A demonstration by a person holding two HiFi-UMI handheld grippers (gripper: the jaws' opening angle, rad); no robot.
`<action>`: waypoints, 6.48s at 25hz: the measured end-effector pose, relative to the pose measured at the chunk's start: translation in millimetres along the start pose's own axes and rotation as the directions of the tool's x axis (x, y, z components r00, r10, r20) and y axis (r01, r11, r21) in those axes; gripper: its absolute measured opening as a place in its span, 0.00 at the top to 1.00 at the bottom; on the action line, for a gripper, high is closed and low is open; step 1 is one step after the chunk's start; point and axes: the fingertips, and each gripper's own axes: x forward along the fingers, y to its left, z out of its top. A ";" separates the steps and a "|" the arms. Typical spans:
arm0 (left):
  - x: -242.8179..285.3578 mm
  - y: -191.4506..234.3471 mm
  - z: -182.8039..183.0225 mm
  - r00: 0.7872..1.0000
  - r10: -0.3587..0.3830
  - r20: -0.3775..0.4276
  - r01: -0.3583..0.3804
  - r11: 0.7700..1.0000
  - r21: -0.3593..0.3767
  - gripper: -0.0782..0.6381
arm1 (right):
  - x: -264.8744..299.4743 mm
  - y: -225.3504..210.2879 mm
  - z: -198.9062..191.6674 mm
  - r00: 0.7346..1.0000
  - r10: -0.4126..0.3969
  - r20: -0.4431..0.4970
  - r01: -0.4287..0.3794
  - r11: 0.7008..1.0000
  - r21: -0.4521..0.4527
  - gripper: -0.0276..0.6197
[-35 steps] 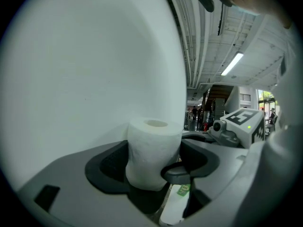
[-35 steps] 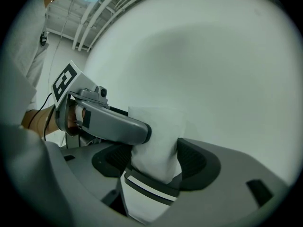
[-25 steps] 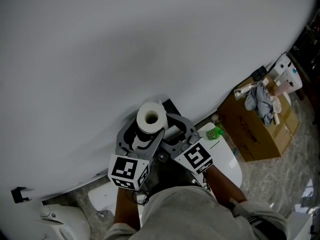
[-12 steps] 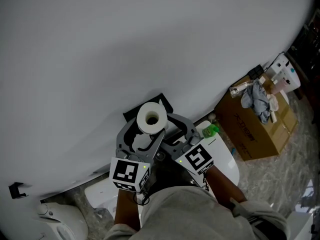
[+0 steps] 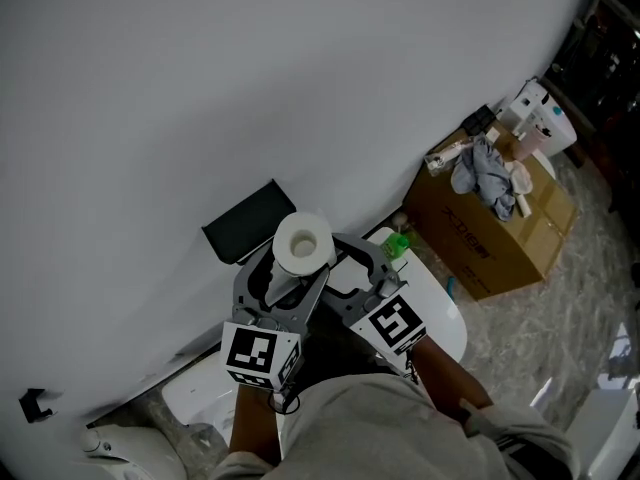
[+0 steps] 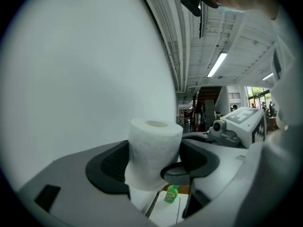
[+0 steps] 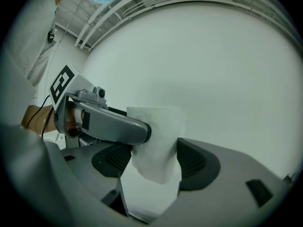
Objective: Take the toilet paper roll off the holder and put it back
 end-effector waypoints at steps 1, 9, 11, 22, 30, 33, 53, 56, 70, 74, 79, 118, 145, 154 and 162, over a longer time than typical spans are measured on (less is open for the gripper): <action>3.1 -7.9 -0.4 1.000 -0.015 -0.003 0.015 1.000 -0.002 0.41 | -7.7 -2.9 -2.0 1.000 -0.015 0.001 0.015 1.000 0.003 0.51; 25.1 -68.6 -9.9 0.993 -0.114 -0.029 0.114 0.993 -0.009 0.41 | -68.0 -20.2 -20.3 0.993 -0.105 -0.051 0.106 0.994 0.015 0.51; 30.8 -83.9 -12.3 0.989 -0.141 -0.033 0.141 0.990 -0.011 0.41 | -83.0 -24.9 -25.1 0.990 -0.131 -0.060 0.132 0.991 0.017 0.51; 59.9 -163.6 -29.9 0.948 -0.305 -0.088 0.304 0.952 -0.025 0.41 | -160.7 -46.2 -57.3 0.954 -0.279 -0.111 0.289 0.953 0.087 0.51; 65.6 -183.8 -32.9 0.940 -0.327 -0.101 0.326 0.945 -0.030 0.41 | -180.7 -50.1 -62.1 0.947 -0.293 -0.130 0.307 0.946 0.102 0.51; 61.4 -181.6 -33.2 0.947 -0.306 -0.100 0.305 0.952 -0.028 0.41 | -178.5 -46.1 -61.3 0.954 -0.274 -0.122 0.287 0.952 0.102 0.51; -44.7 -66.4 -40.1 0.981 0.180 -0.069 -0.185 0.981 -0.060 0.41 | -64.1 54.0 -31.6 0.980 0.198 -0.006 -0.197 0.979 0.045 0.51; -69.2 -48.5 -43.8 0.965 0.254 -0.070 -0.259 0.963 -0.071 0.41 | -46.5 78.2 -27.5 0.962 0.272 0.000 -0.272 0.962 0.036 0.51; -101.4 12.6 -18.7 0.936 0.352 -0.005 -0.352 0.935 -0.047 0.41 | 12.2 101.4 10.7 0.935 0.353 0.023 -0.352 0.935 -0.042 0.51; -92.9 27.8 3.9 0.945 0.324 0.039 -0.324 0.946 -0.010 0.41 | 27.7 86.3 29.9 0.947 0.313 0.074 -0.308 0.948 -0.077 0.51; -73.2 44.7 28.9 0.958 0.277 0.081 -0.280 0.960 0.031 0.41 | 42.9 60.8 52.2 0.963 0.259 0.079 -0.249 0.961 -0.123 0.51; 11.0 124.0 20.9 0.993 0.112 0.033 -0.113 0.993 0.027 0.41 | 123.5 -16.1 27.3 0.992 0.122 0.033 -0.122 0.992 -0.009 0.51; 17.3 120.5 -6.5 0.984 0.173 -0.051 -0.171 0.985 0.034 0.42 | 121.8 -18.8 -8.0 0.995 0.097 -0.022 -0.095 0.993 0.072 0.51; 7.5 107.6 -7.1 0.982 0.186 -0.041 -0.185 0.982 0.033 0.41 | 107.2 -11.0 -7.1 0.996 0.085 -0.018 -0.084 0.995 0.056 0.51; -3.3 101.7 -12.7 0.970 0.239 -0.047 -0.237 0.971 0.038 0.41 | 92.3 -8.0 -12.3 0.997 0.075 -0.016 -0.073 0.994 0.078 0.51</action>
